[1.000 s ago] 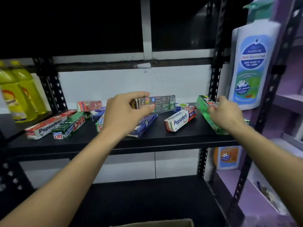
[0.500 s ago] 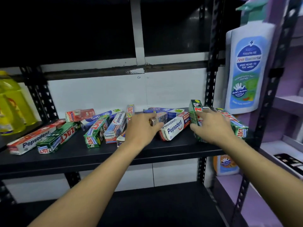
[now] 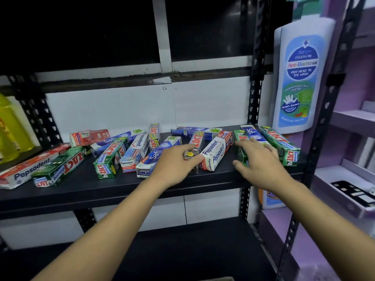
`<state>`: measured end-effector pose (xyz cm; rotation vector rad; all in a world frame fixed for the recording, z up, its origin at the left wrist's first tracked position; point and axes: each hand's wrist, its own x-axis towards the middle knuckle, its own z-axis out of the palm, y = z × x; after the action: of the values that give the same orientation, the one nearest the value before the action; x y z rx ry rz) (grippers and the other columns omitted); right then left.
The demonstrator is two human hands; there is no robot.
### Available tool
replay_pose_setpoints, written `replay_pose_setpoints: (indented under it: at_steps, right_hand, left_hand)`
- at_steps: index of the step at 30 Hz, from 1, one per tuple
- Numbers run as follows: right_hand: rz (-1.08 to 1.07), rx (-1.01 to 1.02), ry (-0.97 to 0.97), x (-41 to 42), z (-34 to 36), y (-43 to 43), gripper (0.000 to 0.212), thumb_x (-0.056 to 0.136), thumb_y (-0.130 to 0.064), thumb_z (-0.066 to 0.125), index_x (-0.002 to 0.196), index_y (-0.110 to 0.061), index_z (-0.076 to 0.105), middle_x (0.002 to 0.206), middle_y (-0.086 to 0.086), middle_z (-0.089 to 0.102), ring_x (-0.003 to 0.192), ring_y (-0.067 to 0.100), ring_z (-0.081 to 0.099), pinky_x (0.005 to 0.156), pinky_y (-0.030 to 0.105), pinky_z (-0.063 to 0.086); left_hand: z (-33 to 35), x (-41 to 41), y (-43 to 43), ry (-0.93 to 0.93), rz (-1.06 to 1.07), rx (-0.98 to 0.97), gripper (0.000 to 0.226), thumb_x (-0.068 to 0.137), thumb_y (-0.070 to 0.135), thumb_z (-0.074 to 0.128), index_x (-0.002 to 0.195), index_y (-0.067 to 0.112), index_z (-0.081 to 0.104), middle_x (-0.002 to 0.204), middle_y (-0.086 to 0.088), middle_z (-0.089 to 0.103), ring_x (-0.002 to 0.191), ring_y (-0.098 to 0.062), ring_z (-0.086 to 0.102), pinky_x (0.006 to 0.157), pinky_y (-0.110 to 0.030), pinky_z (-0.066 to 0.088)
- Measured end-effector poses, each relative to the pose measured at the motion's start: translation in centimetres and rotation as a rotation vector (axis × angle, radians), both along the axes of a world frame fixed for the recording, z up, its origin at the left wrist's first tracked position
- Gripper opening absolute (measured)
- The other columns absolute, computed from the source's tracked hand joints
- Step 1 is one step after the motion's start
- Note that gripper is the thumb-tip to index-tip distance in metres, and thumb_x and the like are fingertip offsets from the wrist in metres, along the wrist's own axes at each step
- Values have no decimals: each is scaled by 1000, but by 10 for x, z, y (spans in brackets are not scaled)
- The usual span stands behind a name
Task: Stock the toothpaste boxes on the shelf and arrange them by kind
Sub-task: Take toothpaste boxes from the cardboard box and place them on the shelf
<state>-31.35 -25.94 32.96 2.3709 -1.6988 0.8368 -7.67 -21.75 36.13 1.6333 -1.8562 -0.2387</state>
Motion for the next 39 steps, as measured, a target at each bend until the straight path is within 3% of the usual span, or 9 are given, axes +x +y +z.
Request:
replay_pose_setpoints:
  at_steps: [6,10,15,20,28,39]
  right_hand:
    - [-19,53,104,3,9,-13,57,94,-48,49,147,-29,37,155,-4,33,145,19,24,115,57,18]
    - [-64,22,188,5,11,-2,59,93,-51,48,147,-30,35,158,0,29,147,28,21,115,55,16]
    - [11,-207,173,14,11,38,53,88,-45,57,137,-26,50,146,-1,46,135,27,38,106,48,27]
    - [84,-206,185,36,-7,84,47,86,-47,58,128,-26,56,131,-7,56,119,24,47,94,43,36]
    - [225,6,167,71,-104,110,42,87,-46,56,123,-25,60,122,-6,60,109,25,54,86,42,46]
    - [248,603,348,78,-285,118,51,87,-43,54,134,-25,53,130,-1,57,115,26,52,91,38,44]
  left_hand:
    - [-5,0,2,-79,-19,-105,51,92,47,64,137,23,60,146,-1,53,134,-16,46,106,-27,34]
    - [-4,0,11,-197,-8,-219,44,92,47,64,131,26,63,151,1,45,140,-18,37,113,-34,28]
    - [1,2,39,-305,-41,-325,48,92,46,61,136,26,59,143,8,51,131,-15,41,107,-29,32]
    - [-12,5,81,-349,-79,-315,48,91,48,60,134,28,58,131,9,59,119,-16,52,100,-37,43]
    - [-95,34,117,-375,-69,-127,41,89,49,60,125,29,63,123,12,64,113,-14,57,96,-35,47]
    - [-294,82,136,-412,-41,407,40,91,45,56,127,29,62,121,8,63,110,-19,61,88,-34,49]
